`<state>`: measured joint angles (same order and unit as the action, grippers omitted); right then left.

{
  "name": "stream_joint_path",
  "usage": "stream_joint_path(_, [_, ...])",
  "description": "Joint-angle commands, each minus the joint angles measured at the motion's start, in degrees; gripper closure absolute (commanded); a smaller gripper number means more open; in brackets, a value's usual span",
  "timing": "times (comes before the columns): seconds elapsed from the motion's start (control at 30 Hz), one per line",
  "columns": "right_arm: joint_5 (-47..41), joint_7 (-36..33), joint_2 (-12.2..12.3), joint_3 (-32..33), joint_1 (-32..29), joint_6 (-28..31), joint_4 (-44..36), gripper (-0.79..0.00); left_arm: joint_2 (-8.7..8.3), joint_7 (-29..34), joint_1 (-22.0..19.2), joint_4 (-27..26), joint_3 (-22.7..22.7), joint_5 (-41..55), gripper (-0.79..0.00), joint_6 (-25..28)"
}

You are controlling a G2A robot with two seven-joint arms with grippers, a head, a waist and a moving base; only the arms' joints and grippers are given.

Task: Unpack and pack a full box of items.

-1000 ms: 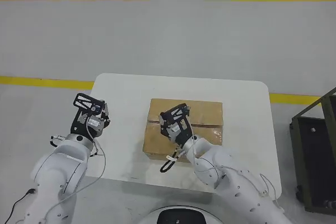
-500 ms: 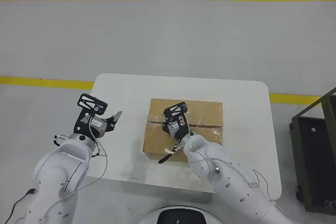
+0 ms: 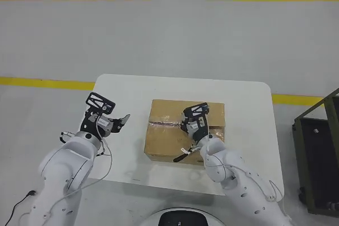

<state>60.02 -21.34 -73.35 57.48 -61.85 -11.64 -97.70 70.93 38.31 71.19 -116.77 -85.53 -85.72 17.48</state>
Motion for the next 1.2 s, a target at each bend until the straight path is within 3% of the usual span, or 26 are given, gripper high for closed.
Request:
stream_joint_path(0.0, [0.8,-0.5,0.2,1.2,-0.9,-0.1,-0.9,0.0,-0.03,0.1,-0.3,0.2,0.3,-0.1,-0.785,0.1])
stream_joint_path(0.83, [1.0,-4.4,2.2,19.4,-17.4,-3.4,-16.1,0.0,-0.27,0.4,-3.1,2.1,3.5,0.5,-0.785,0.7])
stream_joint_path(1.0, [-0.7,-3.0,2.2,21.1,-19.4,-1.8,-21.8,0.0,-0.34,0.7,-3.2,1.9,3.7,0.5,-0.785,0.5])
stream_joint_path(1.17, [-3.2,-2.2,1.9,17.3,-17.0,4.7,-22.3,0.0,-0.47,1.0,-2.5,0.9,2.8,0.6,-0.785,-0.3])
